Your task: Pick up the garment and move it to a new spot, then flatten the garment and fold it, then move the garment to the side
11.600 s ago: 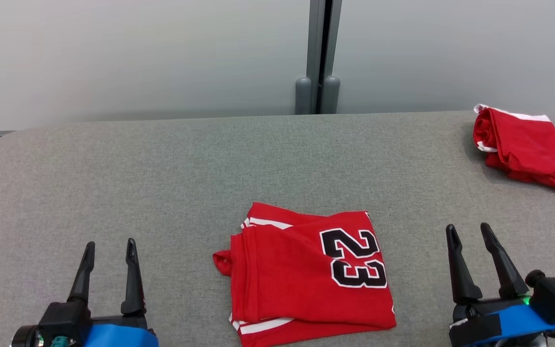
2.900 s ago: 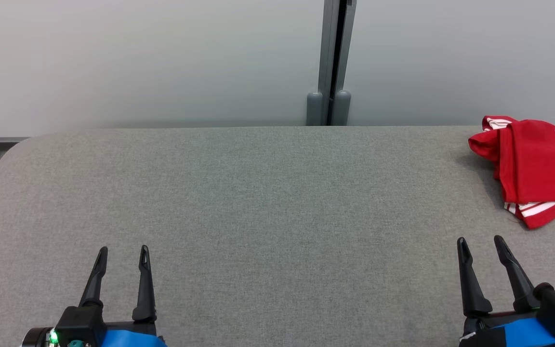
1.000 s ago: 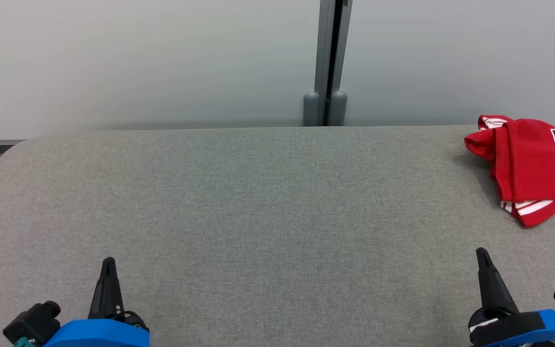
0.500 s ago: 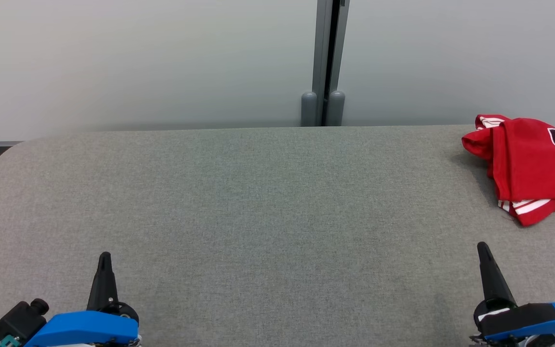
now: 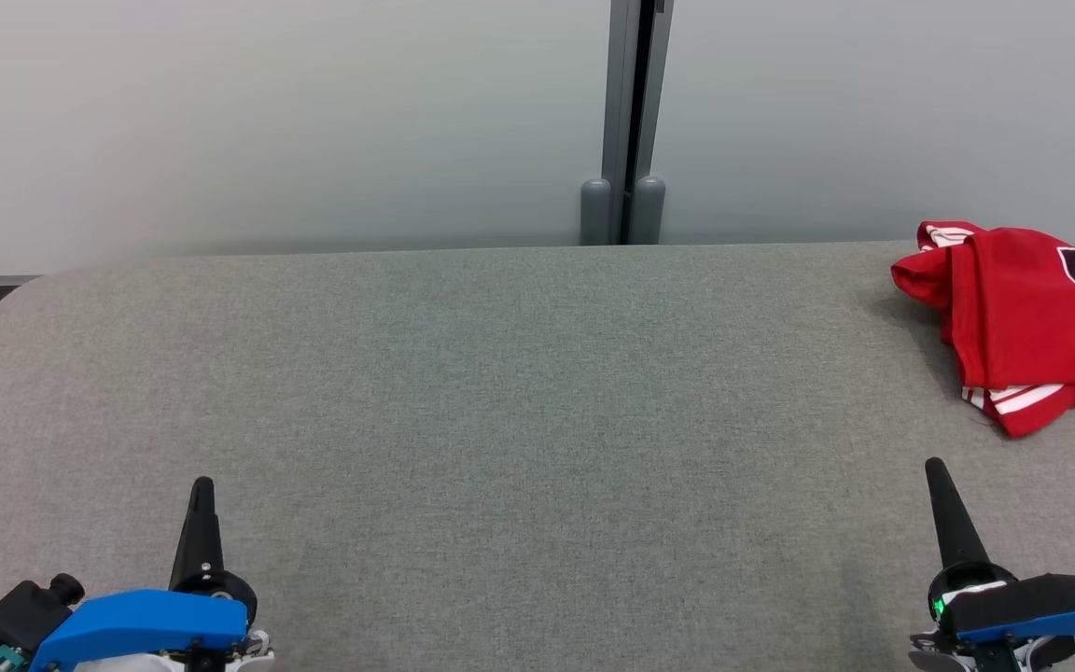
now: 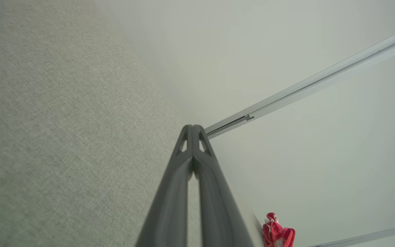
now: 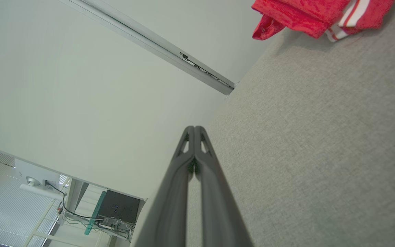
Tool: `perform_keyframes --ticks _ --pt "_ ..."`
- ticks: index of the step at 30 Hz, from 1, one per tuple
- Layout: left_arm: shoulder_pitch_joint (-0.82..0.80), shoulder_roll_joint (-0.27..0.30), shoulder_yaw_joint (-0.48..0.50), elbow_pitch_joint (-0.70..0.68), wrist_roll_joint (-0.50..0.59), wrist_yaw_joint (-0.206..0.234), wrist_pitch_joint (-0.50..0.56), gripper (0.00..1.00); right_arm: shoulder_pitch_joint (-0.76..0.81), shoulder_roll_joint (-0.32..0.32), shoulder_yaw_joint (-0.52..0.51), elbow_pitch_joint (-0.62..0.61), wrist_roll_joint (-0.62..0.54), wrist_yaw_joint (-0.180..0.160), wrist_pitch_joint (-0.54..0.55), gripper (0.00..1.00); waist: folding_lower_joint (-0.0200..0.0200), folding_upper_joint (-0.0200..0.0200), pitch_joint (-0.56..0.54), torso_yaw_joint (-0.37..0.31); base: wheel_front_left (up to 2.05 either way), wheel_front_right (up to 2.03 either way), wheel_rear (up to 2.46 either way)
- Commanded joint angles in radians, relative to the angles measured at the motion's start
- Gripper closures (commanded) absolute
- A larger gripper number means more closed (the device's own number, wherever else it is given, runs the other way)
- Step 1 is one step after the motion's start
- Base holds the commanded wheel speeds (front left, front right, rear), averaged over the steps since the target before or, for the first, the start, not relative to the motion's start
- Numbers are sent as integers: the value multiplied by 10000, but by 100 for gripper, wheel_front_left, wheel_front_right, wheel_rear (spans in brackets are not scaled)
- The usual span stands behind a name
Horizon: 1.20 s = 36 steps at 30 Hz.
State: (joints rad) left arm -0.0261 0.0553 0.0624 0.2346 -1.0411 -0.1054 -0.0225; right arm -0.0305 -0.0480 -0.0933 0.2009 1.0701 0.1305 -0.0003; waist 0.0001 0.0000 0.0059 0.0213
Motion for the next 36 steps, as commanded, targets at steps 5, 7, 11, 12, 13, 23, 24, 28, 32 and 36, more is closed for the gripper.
perform_keyframes --ticks 5,7,11,12,13,23,24,28,32,36 --pt "-333 -4 127 -40 -774 -70 189 100 -280 -39 -52 -8 758 3 183 100 -1 0 -3 -19 0 0 0" --pt "-338 -6 134 -36 -883 -76 215 100 -287 -39 -55 3 856 3 194 100 -1 0 -3 -22 0 0 0" --pt "-406 -10 169 -21 -1408 -102 341 100 -359 -39 -73 52 1356 3 308 100 -1 0 -5 -39 0 0 0" --pt "-422 -11 177 -18 -1513 -107 374 100 -372 -39 -77 62 1452 3 334 100 -1 0 -6 -42 0 0 0" --pt "-437 -11 185 -15 -1609 -110 396 100 -381 -39 -79 72 1542 3 346 100 -1 0 -6 -46 0 0 0" --pt "-519 -19 270 9 -2482 -141 601 100 -480 -39 -112 152 2369 3 522 100 -1 0 -10 -76 0 0 0" --pt "-530 -19 279 12 -2578 -146 632 100 -494 -39 -115 159 2462 3 535 100 -1 0 -10 -79 0 0 0" --pt "-588 -24 315 24 -2937 -166 722 100 -532 -39 -130 194 2802 3 614 100 -1 0 -12 -92 0 0 0" --pt "-627 -28 349 34 -3300 -186 810 100 -567 -40 -143 227 3142 3 690 100 -1 0 -14 -106 0 0 0" --pt "-664 -32 378 46 -3633 -206 897 100 -604 -39 -158 257 3459 3 760 100 -1 0 -16 -119 0 0 0"
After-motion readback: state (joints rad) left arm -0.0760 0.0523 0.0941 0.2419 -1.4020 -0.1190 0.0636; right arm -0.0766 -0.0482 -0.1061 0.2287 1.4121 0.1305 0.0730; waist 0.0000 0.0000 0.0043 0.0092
